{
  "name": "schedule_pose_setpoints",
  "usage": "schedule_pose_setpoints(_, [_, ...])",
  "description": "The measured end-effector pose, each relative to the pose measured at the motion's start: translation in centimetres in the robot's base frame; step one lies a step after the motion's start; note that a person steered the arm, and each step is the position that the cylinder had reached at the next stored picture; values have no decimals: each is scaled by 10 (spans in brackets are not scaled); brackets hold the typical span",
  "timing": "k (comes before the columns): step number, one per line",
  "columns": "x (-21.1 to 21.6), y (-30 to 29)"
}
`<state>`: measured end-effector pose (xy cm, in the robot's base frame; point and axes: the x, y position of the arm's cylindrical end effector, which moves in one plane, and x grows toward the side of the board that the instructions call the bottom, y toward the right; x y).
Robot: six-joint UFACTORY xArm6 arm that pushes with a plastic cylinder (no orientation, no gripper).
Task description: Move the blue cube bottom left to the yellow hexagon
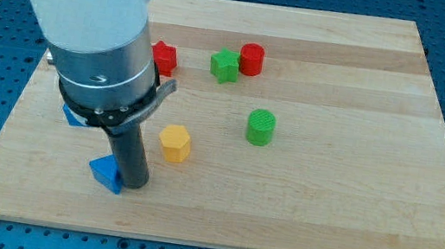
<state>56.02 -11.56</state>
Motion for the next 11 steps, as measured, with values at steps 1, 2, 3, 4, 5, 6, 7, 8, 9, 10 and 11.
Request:
schedule_pose_setpoints(1, [-17,-11])
schedule_pose_setpoints(2, [-38,-22])
schedule_pose_setpoints(3, [-41,-23])
schedule_pose_setpoints(4, [-9,-1])
schedule_pose_setpoints(5, [43,31])
schedule_pose_setpoints(6, [58,27])
schedule_pose_setpoints(7, [47,7])
schedule_pose_setpoints(8, [11,-1])
schedule_pose_setpoints(9, [-22,-4])
schedule_pose_setpoints(10, [-30,-11])
schedule_pose_setpoints(11, [-30,-21])
